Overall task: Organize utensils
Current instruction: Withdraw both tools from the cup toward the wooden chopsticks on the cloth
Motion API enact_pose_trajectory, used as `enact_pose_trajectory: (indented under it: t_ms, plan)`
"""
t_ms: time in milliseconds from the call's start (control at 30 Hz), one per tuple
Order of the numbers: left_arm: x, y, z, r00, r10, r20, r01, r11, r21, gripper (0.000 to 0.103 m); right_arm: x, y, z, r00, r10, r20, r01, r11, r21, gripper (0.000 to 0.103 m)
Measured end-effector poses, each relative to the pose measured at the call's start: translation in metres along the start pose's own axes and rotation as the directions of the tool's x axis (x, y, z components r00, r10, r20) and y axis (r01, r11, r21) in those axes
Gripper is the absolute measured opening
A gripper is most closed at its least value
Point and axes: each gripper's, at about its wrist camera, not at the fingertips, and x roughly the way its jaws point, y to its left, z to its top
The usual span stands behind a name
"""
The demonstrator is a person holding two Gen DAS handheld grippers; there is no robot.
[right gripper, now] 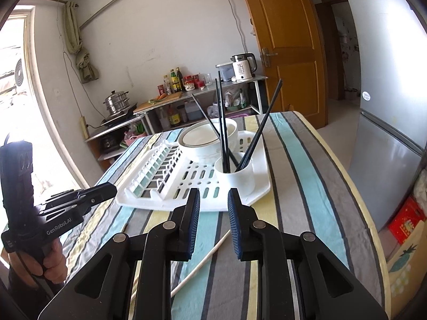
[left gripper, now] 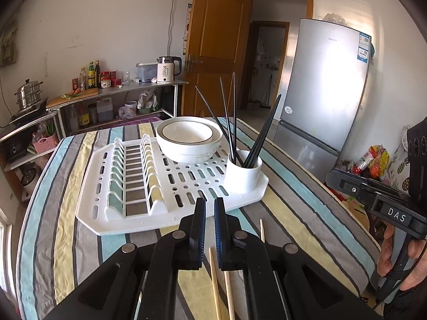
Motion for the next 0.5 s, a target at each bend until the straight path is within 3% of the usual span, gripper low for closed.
enact_pose_trajectory:
  t_ms: [500]
  plan:
    - [-0.052, 0.028, -0.072, 0.996, 0.080, -0.036, -0.082, 0.995, -0.062, 0.009, -0.006, 0.023, -0.053, 0.993, 0.062, -0.098, -0.061, 0.998, 0.010, 0.022]
